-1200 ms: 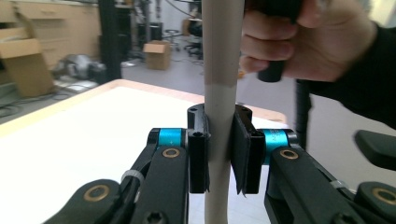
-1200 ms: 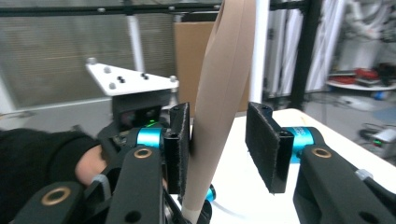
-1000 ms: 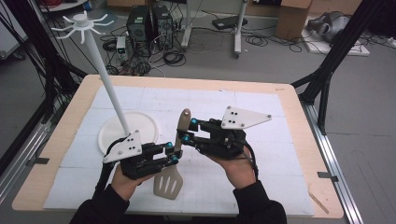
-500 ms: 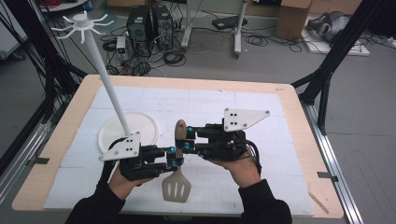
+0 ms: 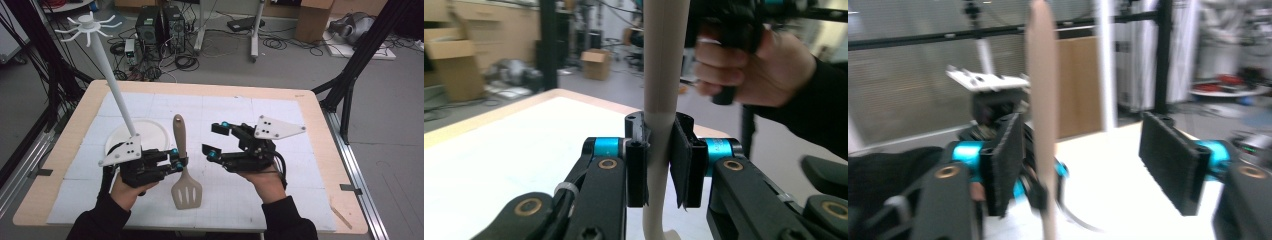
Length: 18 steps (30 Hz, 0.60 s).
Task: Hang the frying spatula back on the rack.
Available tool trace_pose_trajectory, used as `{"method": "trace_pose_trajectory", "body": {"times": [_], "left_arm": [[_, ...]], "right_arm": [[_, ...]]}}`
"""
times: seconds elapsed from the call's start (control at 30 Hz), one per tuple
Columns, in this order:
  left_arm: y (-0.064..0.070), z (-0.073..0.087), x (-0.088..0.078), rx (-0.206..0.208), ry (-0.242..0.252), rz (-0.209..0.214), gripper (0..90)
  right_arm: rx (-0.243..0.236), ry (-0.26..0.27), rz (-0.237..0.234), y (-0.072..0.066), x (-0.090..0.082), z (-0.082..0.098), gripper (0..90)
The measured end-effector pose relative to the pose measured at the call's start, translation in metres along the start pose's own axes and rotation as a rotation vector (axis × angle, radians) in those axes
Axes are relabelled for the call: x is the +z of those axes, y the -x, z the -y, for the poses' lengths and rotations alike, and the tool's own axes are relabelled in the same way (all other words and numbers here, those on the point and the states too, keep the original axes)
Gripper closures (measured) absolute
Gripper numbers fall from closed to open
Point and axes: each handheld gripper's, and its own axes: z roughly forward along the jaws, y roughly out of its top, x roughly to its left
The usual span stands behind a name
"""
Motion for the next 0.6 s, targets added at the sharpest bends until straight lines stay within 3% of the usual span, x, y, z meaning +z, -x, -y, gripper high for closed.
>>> {"method": "trace_pose_trajectory", "body": {"times": [0.03,0.07,0.13,0.17,0.2,0.37,0.6], "left_arm": [[0.0,0.0,0.0,0.0,0.0,0.0,78.0],[-0.005,-0.005,-0.008,-0.005,0.014,-0.037,78.0],[-0.009,-0.012,-0.016,0.0,0.021,-0.078,78.0],[-0.009,-0.012,-0.016,0.0,0.021,-0.078,78.0],[-0.013,-0.022,-0.024,0.006,0.03,-0.117,78.0],[-0.023,-0.049,-0.042,0.032,0.048,-0.201,78.0],[-0.036,-0.076,-0.055,0.034,0.028,-0.311,78.0]], "right_arm": [[0.0,0.0,0.0,0.0,0.0,0.0,31.9],[-0.002,-0.001,0.059,0.003,-0.011,0.005,28.8],[0.005,-0.005,0.109,0.006,-0.024,0.011,27.3],[0.005,-0.005,0.109,0.006,-0.024,0.011,27.3],[0.002,-0.019,0.166,0.008,-0.036,0.018,25.8],[-0.038,-0.071,0.325,0.011,-0.062,0.033,20.9],[-0.009,-0.083,0.406,0.014,-0.089,0.051,20.6]]}}
